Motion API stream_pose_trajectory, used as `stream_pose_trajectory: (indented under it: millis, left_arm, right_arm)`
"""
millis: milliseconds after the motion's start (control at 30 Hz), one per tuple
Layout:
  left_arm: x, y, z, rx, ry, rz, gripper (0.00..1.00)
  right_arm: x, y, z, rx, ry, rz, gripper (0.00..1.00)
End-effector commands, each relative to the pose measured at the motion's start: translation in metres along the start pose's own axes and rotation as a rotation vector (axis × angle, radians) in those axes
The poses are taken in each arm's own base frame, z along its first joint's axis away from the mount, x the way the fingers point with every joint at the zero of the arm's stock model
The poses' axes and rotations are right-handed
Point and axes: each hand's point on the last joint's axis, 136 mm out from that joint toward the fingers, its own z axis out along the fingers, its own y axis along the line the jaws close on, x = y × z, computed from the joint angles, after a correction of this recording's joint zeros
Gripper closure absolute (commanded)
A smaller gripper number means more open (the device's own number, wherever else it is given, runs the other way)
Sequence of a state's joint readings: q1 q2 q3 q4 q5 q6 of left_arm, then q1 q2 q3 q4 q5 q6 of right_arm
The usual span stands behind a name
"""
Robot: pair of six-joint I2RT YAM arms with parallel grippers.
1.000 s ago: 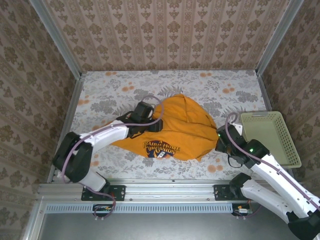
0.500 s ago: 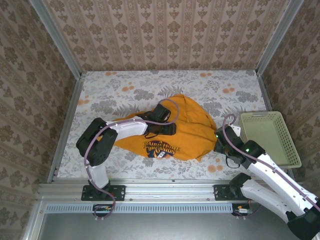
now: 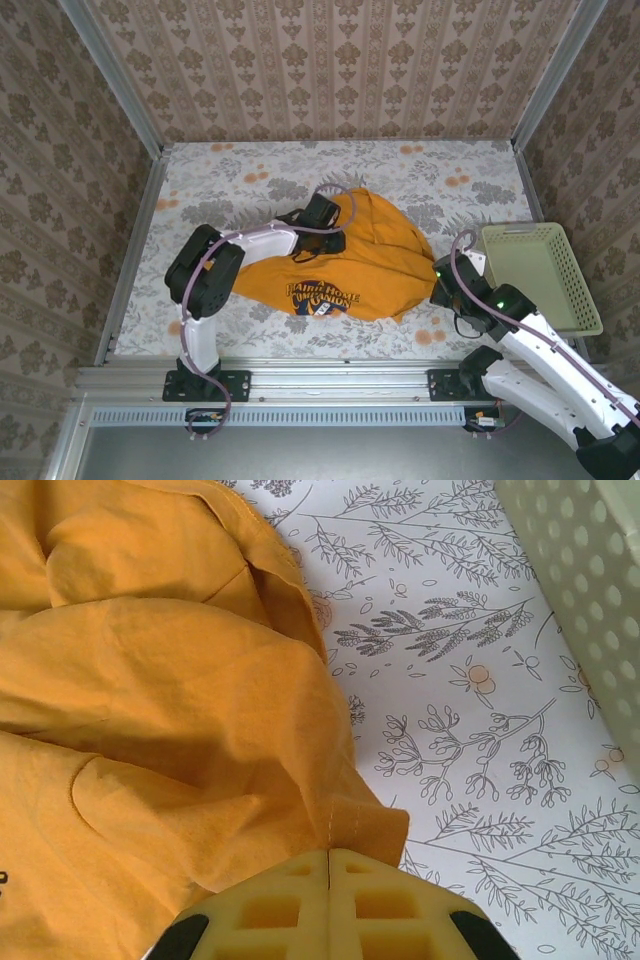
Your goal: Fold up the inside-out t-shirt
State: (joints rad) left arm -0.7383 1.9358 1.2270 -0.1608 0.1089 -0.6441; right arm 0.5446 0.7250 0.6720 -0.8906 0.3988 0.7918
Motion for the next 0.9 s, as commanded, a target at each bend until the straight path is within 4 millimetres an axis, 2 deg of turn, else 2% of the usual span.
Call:
stream_pose_trajectory:
  millis: [0, 100, 200, 333, 433, 500, 600, 633, 667, 733, 800, 867]
  left_arm:
    - [-0.018, 0.0, -0.004, 0.007, -0.03, 0.002, 0.88]
    - [-0.033, -0.002, -0.019, 0.02, -0.065, 0.008, 0.99]
    - [-0.059, -0.008, -0.06, 0.026, -0.142, 0.039, 1.0]
    - [-0.11, -0.027, -0.157, 0.048, -0.318, 0.114, 1.0]
    - [-0.145, -0.058, -0.241, 0.101, -0.46, 0.21, 1.0]
    - [-0.166, -0.081, -0.301, 0.152, -0.562, 0.27, 1.0]
    - [-0.182, -0.109, -0.375, 0.239, -0.696, 0.335, 1.0]
    - [-0.184, -0.114, -0.39, 0.262, -0.724, 0.349, 1.0]
    - [-0.184, -0.118, -0.402, 0.28, -0.745, 0.363, 1.0]
    - [-0.183, -0.117, -0.406, 0.287, -0.748, 0.366, 1.0]
    - [-0.177, -0.109, -0.391, 0.284, -0.708, 0.362, 1.0]
    - [-0.168, -0.095, -0.362, 0.272, -0.644, 0.334, 1.0]
  right_arm:
    - [-0.006, -0.012, -0.006, 0.046, -0.036, -0.011, 1.0]
    - [-0.016, -0.007, -0.013, 0.017, -0.072, -0.028, 1.0]
    - [-0.033, -0.003, -0.026, -0.012, -0.133, -0.059, 1.0]
    - [-0.078, 0.013, -0.066, -0.09, -0.285, -0.108, 1.0]
    - [-0.129, 0.018, -0.119, -0.11, -0.452, -0.133, 1.0]
    - [-0.166, 0.015, -0.166, -0.108, -0.58, -0.138, 1.0]
    - [-0.201, 0.014, -0.225, -0.159, -0.725, -0.134, 1.0]
    - [-0.207, 0.015, -0.238, -0.18, -0.752, -0.131, 1.0]
    - [-0.21, 0.017, -0.249, -0.211, -0.769, -0.138, 1.0]
    - [-0.209, 0.025, -0.255, -0.266, -0.766, -0.162, 1.0]
    - [-0.2, 0.037, -0.241, -0.298, -0.713, -0.194, 1.0]
    - [-0.184, 0.052, -0.211, -0.313, -0.619, -0.238, 1.0]
